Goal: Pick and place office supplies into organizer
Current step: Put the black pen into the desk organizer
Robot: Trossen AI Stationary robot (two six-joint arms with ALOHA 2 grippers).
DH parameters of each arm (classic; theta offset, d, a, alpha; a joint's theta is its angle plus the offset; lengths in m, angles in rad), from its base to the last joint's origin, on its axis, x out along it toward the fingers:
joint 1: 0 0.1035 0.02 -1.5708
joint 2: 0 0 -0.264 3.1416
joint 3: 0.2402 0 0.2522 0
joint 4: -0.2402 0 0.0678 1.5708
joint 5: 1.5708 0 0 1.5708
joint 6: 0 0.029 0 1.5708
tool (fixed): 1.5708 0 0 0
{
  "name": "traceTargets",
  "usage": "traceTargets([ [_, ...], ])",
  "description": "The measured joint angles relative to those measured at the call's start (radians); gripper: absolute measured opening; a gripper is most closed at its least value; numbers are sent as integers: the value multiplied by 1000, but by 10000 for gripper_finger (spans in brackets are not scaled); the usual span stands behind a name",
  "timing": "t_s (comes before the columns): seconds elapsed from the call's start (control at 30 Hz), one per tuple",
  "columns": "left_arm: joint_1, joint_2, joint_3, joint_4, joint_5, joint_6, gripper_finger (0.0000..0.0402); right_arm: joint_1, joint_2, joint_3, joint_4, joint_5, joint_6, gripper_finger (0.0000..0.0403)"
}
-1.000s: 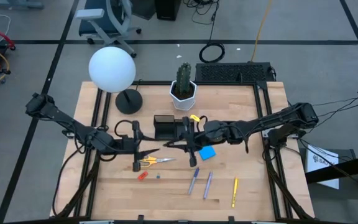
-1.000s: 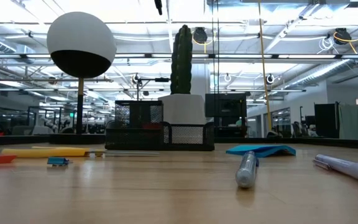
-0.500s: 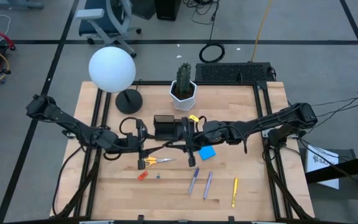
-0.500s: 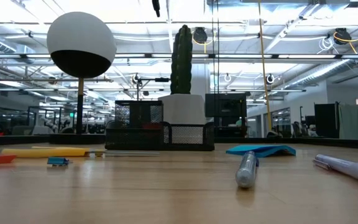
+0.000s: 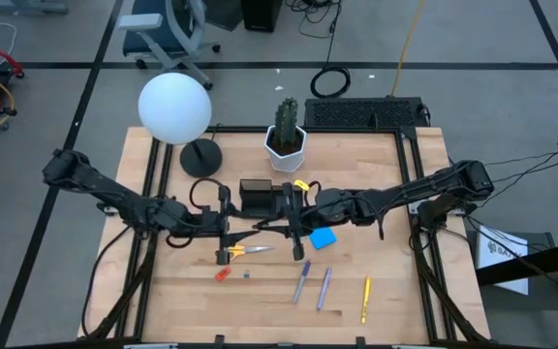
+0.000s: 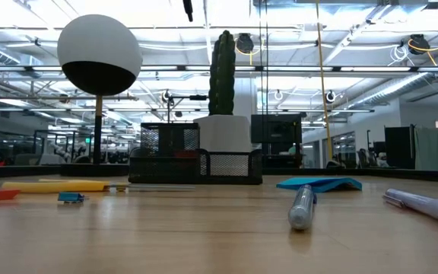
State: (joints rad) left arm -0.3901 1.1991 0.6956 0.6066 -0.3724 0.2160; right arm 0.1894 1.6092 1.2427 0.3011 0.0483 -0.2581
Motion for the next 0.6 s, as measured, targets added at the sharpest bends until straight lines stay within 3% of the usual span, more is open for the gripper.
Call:
traceTargets([
  [0.6,30,34,0,59,11,-42,152,0,0,0,2,0,0,22],
])
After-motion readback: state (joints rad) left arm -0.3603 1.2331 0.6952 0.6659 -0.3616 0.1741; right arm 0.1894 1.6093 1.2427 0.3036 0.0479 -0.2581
